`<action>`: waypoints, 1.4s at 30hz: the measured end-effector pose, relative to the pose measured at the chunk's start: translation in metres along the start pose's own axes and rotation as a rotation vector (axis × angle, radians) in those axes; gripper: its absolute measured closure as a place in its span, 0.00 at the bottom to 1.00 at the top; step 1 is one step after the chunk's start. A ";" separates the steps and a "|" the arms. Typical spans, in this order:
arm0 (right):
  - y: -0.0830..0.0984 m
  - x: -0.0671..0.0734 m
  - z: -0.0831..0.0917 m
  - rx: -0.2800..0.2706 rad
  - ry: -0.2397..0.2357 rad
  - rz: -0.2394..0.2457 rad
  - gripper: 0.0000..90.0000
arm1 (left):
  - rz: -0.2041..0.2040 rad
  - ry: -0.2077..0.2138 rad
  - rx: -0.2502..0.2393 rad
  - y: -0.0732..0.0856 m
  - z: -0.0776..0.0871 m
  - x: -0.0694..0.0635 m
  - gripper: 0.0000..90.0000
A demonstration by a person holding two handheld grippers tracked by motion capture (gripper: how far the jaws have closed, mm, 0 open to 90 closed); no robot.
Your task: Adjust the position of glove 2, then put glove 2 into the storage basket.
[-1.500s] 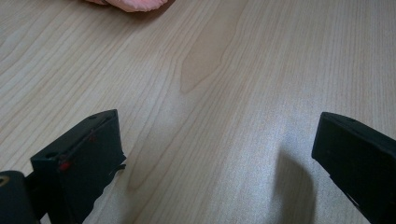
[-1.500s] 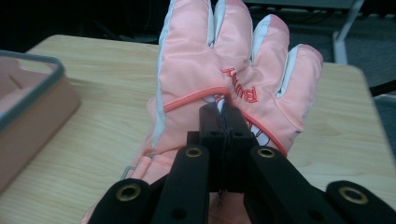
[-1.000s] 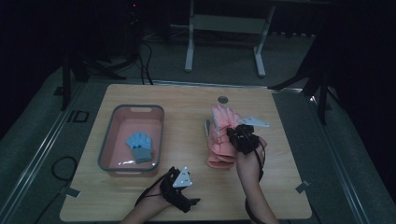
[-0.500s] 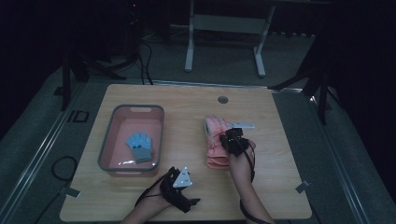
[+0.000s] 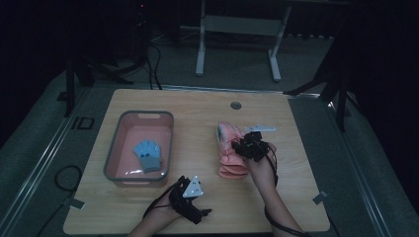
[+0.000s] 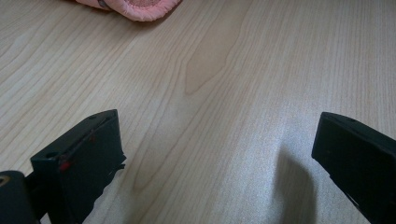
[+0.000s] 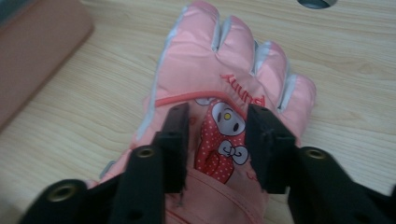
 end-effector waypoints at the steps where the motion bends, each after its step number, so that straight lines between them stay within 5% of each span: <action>1: 0.000 -0.001 0.001 -0.002 -0.005 -0.003 0.59 | -0.003 0.003 -0.009 0.000 0.000 0.000 0.02; 2: 0.000 -0.001 0.001 -0.002 -0.005 -0.003 0.59 | -0.003 0.003 -0.009 0.000 0.000 0.000 0.02; 6: -0.003 -0.003 0.012 -0.015 -0.077 0.020 0.31 | 0.001 0.006 -0.038 -0.003 0.001 0.000 0.02; 10: -0.004 -0.003 0.020 -0.028 -0.118 0.041 0.25 | -0.001 -0.003 -0.035 -0.005 0.002 -0.001 0.02; 12: -0.004 -0.004 0.027 -0.034 -0.124 0.091 0.16 | -0.010 -0.027 -0.070 -0.013 0.004 -0.004 0.02; 15: -0.003 -0.012 0.038 -0.082 -0.139 0.087 0.17 | 0.041 -0.032 -0.044 -0.023 0.008 -0.005 0.04; 19: -0.001 -0.027 0.055 -0.130 -0.107 0.140 0.16 | 0.100 -0.003 -0.025 -0.040 0.013 -0.007 0.04; 23: 0.001 -0.039 0.067 -0.131 -0.121 0.146 0.16 | 0.093 -0.005 -0.032 -0.052 0.015 -0.007 0.04; 27: 0.007 -0.049 0.078 -0.135 -0.093 0.202 0.15 | 0.093 -0.025 -0.079 -0.078 0.020 -0.001 0.05; 31: 0.010 -0.057 0.080 -0.094 -0.110 0.161 0.15 | 0.073 -0.043 -0.093 -0.101 0.021 0.007 0.05; 35: 0.010 -0.060 0.080 -0.079 -0.137 0.096 0.12 | 0.098 -0.047 -0.116 -0.122 0.016 0.021 0.06; 39: 0.008 -0.058 0.077 -0.087 -0.148 0.105 0.12 | 0.061 -0.075 -0.109 -0.141 0.008 0.033 0.08; 42: 0.008 -0.060 0.076 -0.082 -0.104 0.156 0.34 | -0.009 -0.064 -0.107 -0.155 0.004 0.040 0.28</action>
Point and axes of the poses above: each handheld gripper's, and its own axes: z roughly backward along the jaws, y roughly out of its underside, x roughly to its left, the point moved 2 cm from there along -z, roughly forward along the jaws, and after that the axes turned 8 degrees about -x, right-handed, at the moved point
